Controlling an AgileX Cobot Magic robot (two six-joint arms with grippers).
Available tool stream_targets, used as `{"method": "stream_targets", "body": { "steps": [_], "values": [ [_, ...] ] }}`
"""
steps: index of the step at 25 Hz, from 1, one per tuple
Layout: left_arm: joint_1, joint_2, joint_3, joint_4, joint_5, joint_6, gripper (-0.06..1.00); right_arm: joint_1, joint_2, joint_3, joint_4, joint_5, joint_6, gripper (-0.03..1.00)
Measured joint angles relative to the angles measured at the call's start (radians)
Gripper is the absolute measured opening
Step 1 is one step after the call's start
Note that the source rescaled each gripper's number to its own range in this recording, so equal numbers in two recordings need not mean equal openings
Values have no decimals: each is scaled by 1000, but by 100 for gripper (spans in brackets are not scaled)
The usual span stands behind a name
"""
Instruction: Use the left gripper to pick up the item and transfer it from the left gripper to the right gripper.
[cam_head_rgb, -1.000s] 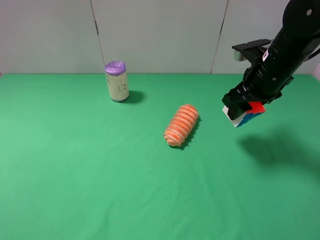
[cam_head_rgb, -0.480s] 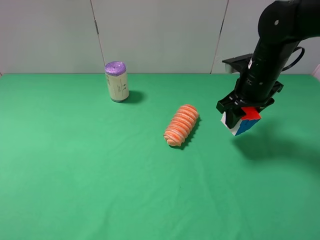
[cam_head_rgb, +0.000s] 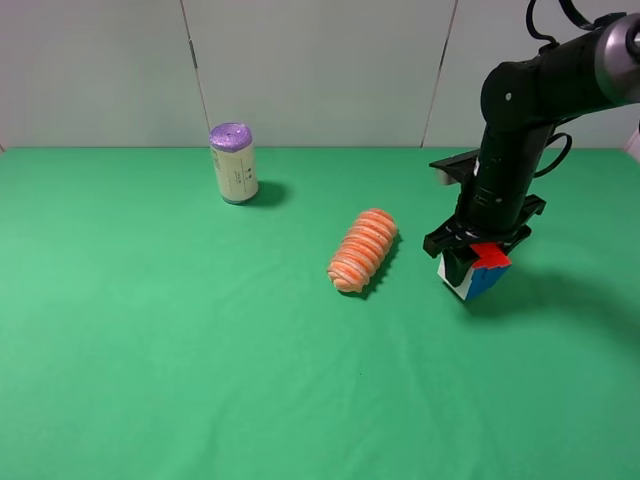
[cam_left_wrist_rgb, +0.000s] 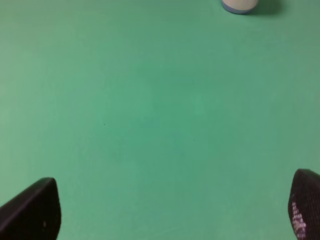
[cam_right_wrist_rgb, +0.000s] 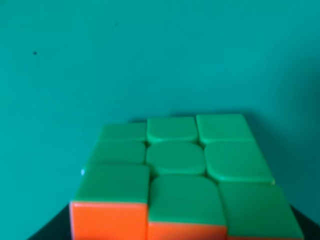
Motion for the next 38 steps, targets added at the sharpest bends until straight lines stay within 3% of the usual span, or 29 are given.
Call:
{"method": "stream_targets", "body": {
  "steps": [15,18,20,23,38],
  "values": [
    [0,0,0,0,0,0,77,0,1,0,-3,-15,1,2],
    [0,0,0,0,-1,0,77,0,1,0,0,-15,27,69],
    [0,0,0,0,-4,0,77,0,1,0,0,-15,35,89],
    [0,0,0,0,-4,0,77,0,1,0,0,-15,39,97],
    [0,0,0,0,-4,0,77,0,-97,0,0,20,41,100]
  ]
}}
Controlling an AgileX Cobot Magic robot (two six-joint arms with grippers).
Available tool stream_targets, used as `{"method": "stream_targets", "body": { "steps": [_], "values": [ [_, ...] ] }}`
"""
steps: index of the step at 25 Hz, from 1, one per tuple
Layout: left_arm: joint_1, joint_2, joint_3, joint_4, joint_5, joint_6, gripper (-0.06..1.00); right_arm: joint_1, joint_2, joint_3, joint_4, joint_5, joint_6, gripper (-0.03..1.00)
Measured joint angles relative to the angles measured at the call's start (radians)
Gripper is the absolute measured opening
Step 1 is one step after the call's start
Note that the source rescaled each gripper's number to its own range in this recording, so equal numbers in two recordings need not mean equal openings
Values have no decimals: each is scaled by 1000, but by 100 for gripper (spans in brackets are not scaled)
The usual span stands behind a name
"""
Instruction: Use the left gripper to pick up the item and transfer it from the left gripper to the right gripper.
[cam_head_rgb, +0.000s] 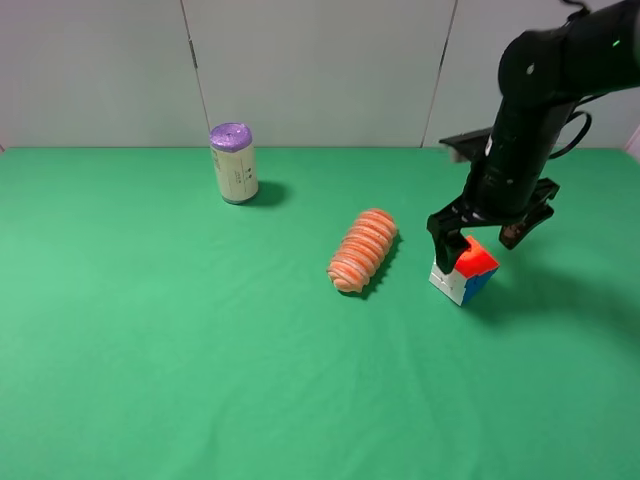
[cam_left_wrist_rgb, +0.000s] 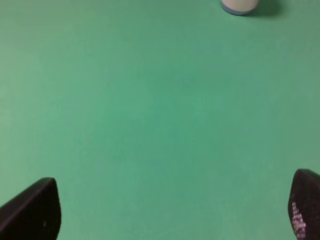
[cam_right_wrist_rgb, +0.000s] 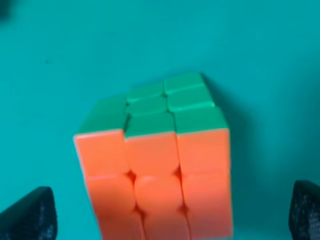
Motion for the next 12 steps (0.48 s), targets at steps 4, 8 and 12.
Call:
{"method": "stream_targets", "body": {
  "steps": [4,8,12],
  "values": [
    [0,0,0,0,0,0,77,0,-109,0,0,43,0,100],
    [0,0,0,0,0,0,77,0,-235,0,0,96,1,100],
    [0,0,0,0,0,0,77,0,-371,0,0,142,3,100]
  ]
}}
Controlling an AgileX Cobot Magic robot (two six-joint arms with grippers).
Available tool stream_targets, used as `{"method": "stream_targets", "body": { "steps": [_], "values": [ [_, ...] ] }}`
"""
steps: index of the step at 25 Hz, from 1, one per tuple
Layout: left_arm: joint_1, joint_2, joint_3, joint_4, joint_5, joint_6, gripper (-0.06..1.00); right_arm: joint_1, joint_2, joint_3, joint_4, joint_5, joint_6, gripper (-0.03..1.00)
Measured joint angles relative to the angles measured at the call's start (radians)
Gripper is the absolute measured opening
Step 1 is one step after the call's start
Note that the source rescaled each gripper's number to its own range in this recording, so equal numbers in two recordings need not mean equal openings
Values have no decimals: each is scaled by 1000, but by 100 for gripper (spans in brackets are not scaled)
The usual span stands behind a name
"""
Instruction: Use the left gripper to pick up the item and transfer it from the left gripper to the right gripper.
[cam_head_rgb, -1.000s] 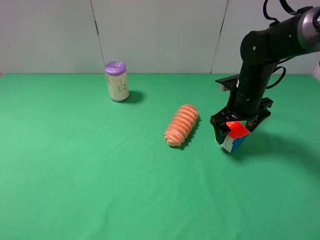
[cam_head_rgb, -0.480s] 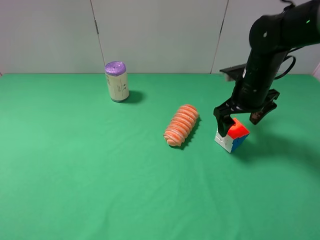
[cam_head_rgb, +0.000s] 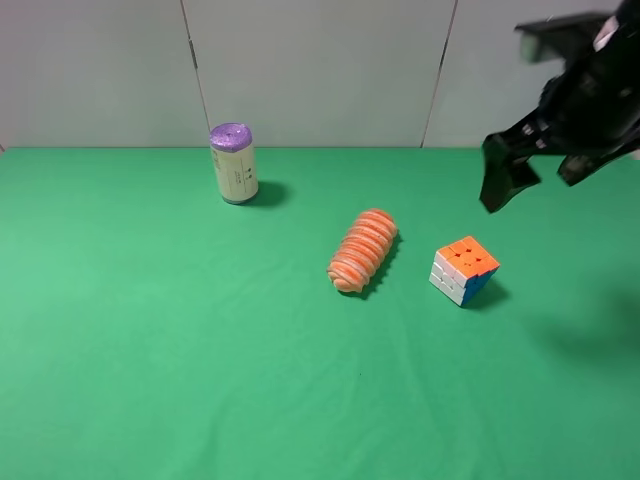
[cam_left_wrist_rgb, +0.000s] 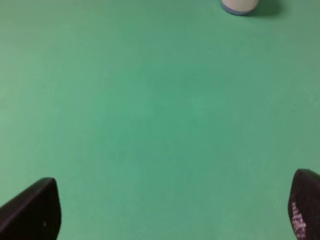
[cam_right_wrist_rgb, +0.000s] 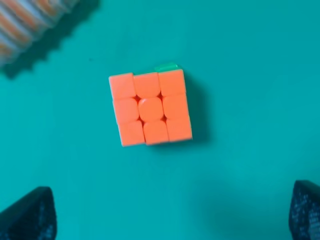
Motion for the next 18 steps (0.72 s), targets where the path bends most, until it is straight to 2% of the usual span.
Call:
{"method": "stream_targets", "body": {
  "steps": [7,11,18],
  "values": [
    [0,0,0,0,0,0,76,0,-223,0,0,61,10,100],
    [0,0,0,0,0,0,76,0,-324,7,0,106,68,100],
    [0,0,0,0,0,0,76,0,-524,149,4,118,112,100]
  ]
}}
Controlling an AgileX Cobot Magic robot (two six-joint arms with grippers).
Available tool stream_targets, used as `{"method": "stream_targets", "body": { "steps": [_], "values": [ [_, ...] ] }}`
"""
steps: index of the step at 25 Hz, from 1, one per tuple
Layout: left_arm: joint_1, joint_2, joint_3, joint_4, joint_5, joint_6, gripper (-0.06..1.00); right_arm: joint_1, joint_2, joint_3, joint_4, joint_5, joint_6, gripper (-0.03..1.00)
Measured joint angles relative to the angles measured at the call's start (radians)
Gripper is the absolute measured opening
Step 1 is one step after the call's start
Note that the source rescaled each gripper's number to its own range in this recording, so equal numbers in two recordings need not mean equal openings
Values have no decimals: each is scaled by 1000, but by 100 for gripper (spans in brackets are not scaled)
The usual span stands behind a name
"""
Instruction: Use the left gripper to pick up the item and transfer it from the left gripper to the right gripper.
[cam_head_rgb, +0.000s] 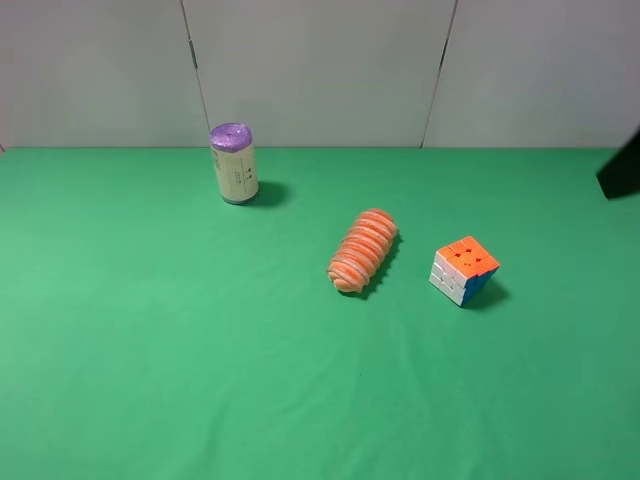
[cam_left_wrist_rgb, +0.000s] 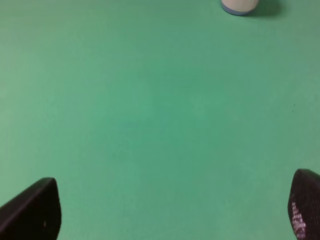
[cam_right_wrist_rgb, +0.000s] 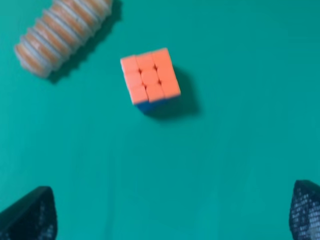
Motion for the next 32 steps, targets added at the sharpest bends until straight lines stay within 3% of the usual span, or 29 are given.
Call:
{"method": "stream_targets", "body": {
  "steps": [4,14,21,32],
  "values": [
    [0,0,0,0,0,0,76,0,-136,128,3,-4,1,100],
    [0,0,0,0,0,0,76,0,-554,404,15,-132,1,100],
    [0,0,0,0,0,0,76,0,-779,503,34,-213,1,100],
    [0,0,0,0,0,0,76,0,-938,546,43,-192,-21,100]
  ]
}}
